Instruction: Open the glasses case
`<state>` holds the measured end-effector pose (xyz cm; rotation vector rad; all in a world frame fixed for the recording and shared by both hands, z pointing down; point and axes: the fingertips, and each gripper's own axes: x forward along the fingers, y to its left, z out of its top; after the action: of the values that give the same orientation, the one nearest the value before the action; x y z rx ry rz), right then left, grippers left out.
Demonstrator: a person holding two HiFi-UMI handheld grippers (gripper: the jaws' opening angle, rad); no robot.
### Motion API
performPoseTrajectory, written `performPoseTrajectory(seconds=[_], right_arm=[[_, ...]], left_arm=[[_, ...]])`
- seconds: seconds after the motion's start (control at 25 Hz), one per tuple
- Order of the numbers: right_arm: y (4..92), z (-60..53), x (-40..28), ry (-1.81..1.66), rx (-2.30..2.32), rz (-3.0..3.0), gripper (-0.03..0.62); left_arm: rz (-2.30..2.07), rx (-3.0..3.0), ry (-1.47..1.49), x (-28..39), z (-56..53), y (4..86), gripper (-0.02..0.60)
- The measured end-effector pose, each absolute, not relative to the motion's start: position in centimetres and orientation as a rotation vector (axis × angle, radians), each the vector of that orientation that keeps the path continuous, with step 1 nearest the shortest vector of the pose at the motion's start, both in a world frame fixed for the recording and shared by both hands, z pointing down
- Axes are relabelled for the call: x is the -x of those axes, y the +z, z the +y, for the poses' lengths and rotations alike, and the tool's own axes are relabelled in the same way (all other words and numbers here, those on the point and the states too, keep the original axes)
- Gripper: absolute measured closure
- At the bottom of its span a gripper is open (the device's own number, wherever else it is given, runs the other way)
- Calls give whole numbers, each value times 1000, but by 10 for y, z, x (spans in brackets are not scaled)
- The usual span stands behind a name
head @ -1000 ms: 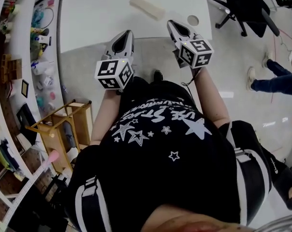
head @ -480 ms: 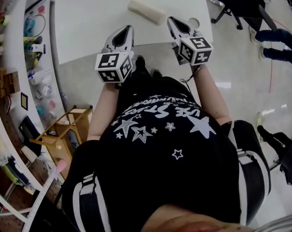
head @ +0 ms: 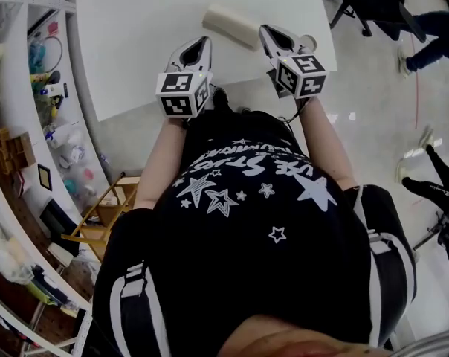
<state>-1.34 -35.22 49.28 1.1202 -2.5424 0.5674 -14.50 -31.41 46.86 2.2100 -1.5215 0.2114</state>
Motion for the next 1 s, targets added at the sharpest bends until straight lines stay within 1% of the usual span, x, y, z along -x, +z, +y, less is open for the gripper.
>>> performPoseTrajectory(seconds=[0.56, 1.0], right_arm=[[516, -369, 11, 620, -1240, -2448, 585], [521, -374, 12, 652, -1278, -2419, 585]], left_arm=[[-1352, -2192, 421, 139, -354, 526, 569], [-1293, -2150, 521, 141, -368, 549, 569]])
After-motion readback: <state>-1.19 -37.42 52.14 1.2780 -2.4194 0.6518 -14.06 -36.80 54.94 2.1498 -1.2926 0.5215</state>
